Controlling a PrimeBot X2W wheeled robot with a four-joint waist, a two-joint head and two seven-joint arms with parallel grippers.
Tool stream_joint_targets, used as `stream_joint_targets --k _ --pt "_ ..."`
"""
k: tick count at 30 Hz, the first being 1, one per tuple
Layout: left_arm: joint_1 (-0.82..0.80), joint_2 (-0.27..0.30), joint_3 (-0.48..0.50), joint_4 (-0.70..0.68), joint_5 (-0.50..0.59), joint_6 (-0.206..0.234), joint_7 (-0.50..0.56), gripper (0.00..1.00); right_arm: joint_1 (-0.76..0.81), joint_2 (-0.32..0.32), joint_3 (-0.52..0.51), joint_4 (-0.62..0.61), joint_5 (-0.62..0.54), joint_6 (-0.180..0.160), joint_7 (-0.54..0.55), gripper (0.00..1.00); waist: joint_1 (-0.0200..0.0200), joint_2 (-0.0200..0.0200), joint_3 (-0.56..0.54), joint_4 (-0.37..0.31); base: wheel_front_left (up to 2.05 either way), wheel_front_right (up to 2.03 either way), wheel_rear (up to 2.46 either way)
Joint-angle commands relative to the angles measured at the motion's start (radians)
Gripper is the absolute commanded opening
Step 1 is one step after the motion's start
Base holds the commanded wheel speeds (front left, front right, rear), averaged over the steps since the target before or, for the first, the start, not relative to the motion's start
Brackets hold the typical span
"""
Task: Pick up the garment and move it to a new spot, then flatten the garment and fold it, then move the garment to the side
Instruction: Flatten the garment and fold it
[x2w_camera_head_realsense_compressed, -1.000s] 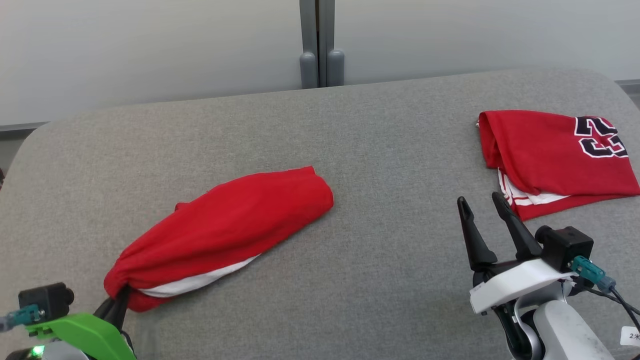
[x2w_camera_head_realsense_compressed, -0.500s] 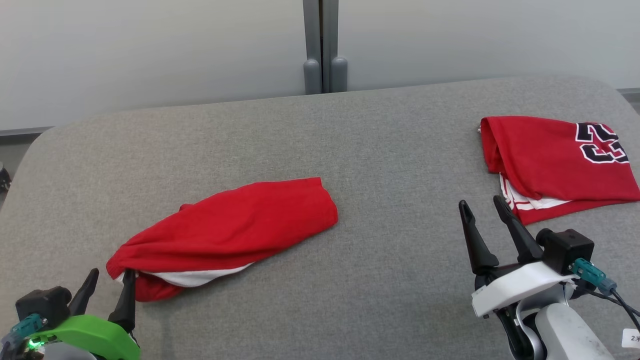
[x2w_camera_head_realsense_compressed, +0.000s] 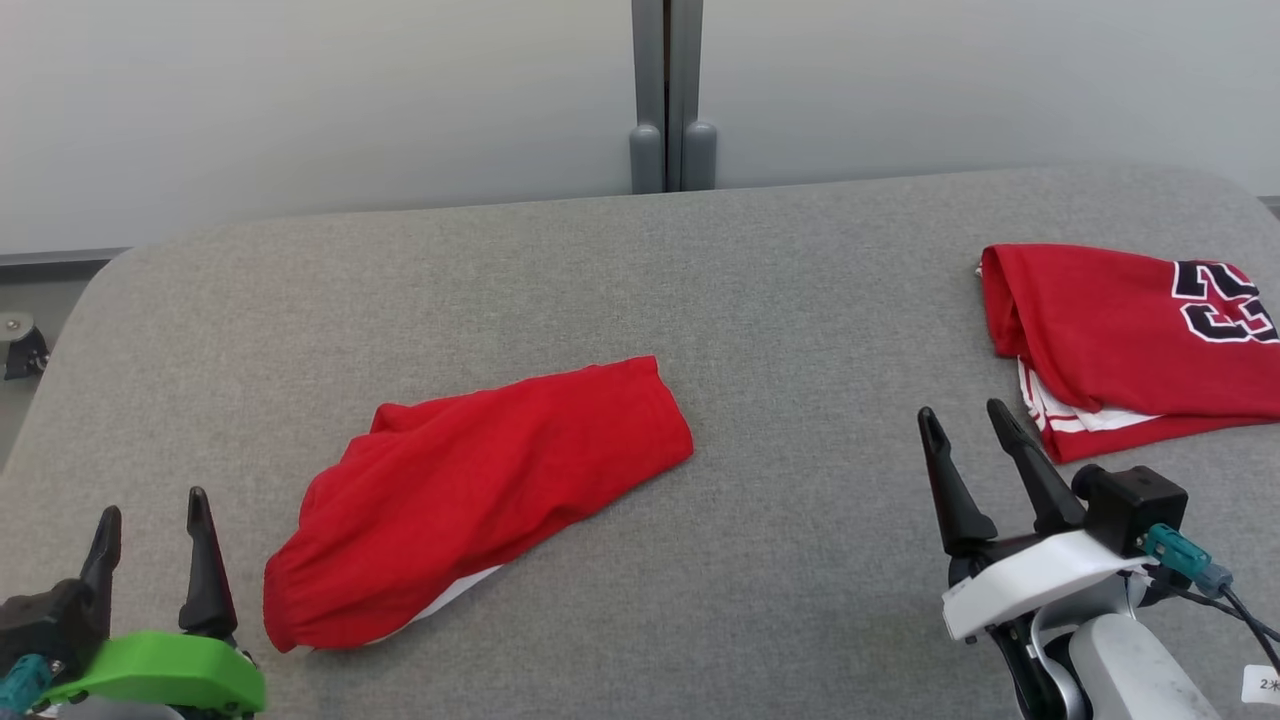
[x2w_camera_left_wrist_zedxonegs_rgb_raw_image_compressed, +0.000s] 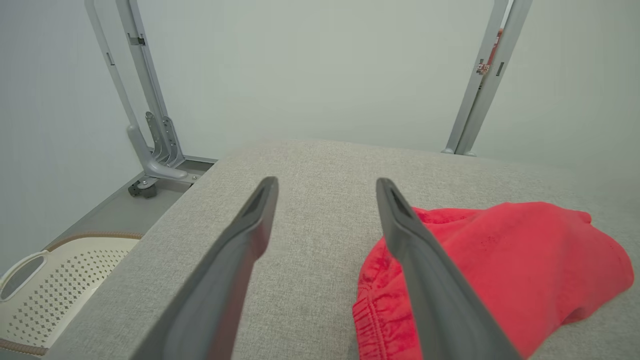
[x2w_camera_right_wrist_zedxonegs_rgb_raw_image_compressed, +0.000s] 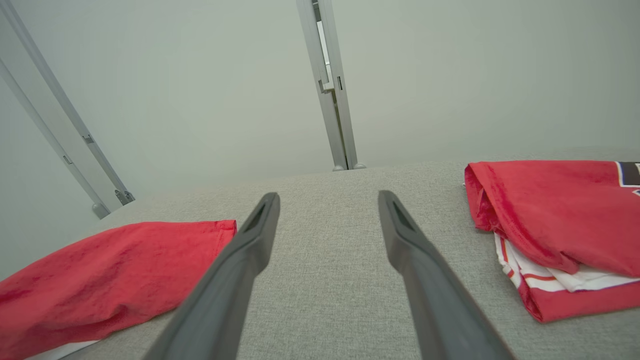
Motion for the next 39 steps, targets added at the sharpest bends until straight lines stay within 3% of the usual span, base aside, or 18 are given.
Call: stream_joint_targets --k 1,4,12,17,29,39 --pt "0.02 -0.02 0.01 -0.02 0.021 0.007 -0.01 1.0 0.006 0.0 0.0 0.0 0.001 -0.001 -0.002 1.0 0.0 0.0 -0.001 0.002 0.0 0.0 0.0" --pt "0.028 -0.055 0.037 -0.047 0.061 0.005 -0.015 1.0 0.008 -0.003 0.0 0.001 0.004 -0.001 -0.002 1.0 0.0 0.0 -0.002 0.01 0.0 0.0 0.0" --pt "0.02 -0.121 0.06 -0.052 0.135 -0.056 -0.014 1.0 0.013 -0.027 0.004 0.009 0.02 -0.001 -0.002 1.0 0.0 0.0 -0.005 0.058 0.0 0.0 0.0" --pt "-0.008 -0.162 0.053 -0.045 0.167 -0.098 -0.013 1.0 -0.056 -0.046 0.089 0.017 0.123 -0.001 0.009 1.0 0.0 0.0 0.015 0.117 0.0 0.0 0.0" --pt "-0.072 -0.263 0.048 0.013 0.216 -0.18 -0.012 1.0 -0.329 -0.133 0.249 0.261 0.271 -0.001 0.263 1.0 0.0 0.0 0.11 0.312 0.0 0.0 0.0" --pt "-0.096 -0.33 0.101 0.066 0.256 -0.238 -0.012 1.0 -0.419 -0.128 0.323 0.465 0.396 -0.001 0.488 1.0 0.0 0.0 0.146 0.387 0.0 0.0 0.0"
